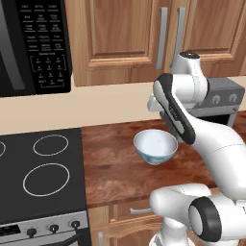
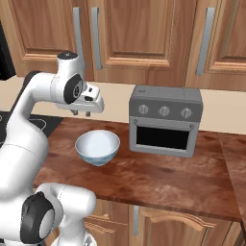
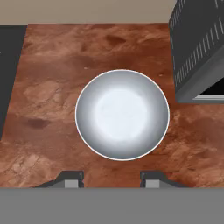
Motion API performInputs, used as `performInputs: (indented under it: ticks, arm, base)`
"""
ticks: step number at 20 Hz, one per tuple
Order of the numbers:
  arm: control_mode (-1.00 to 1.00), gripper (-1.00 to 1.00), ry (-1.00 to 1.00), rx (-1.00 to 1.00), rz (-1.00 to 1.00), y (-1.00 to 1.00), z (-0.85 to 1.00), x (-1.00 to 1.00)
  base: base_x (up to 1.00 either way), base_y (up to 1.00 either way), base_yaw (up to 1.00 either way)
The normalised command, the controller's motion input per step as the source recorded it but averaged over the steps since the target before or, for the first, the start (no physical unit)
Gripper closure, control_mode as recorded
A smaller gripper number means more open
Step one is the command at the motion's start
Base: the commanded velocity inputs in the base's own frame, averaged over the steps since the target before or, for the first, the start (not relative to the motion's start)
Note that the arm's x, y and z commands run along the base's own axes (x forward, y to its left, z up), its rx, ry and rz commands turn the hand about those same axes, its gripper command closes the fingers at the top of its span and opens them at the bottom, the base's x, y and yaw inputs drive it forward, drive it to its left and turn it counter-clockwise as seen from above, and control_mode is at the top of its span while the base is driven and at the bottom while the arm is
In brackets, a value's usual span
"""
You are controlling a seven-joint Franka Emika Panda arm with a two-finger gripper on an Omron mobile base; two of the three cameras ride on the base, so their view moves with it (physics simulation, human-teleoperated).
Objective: Open the cabinet and setup a tea strainer by placing it in the bowl upright.
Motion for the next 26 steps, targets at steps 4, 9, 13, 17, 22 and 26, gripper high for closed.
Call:
performInputs:
  ticks: [4, 9, 13, 17, 22, 26]
  arm:
    - [-1.00, -1.00, -0.08, -0.03, -0.02, -0.01, 0.24, -0.07]
    - [-1.00, -1.00, -0.35, -0.03, -0.07, -0.10, 0.84, -0.26]
    - [-1.00, -1.00, -0.38, 0.00, -0.04, -0.22, 1.00, -0.33]
    - [-1.00, -1.00, -0.35, 0.00, -0.04, -0.39, 0.99, -0.16]
    - [-1.00, -1.00, -0.22, 0.00, 0.00, -0.30, 0.71, 0.00]
    - [-1.00, -1.00, -0.23, -0.04, 0.00, -0.02, 0.43, 0.04]
  base:
    - [0.00, 0.00, 0.00]
    - [0.00, 0.00, 0.00]
    - [0.00, 0.00, 0.00]
    - [0.00, 0.00, 0.00]
    - [0.00, 0.00, 0.00]
    - [0.00, 0.00, 0.00]
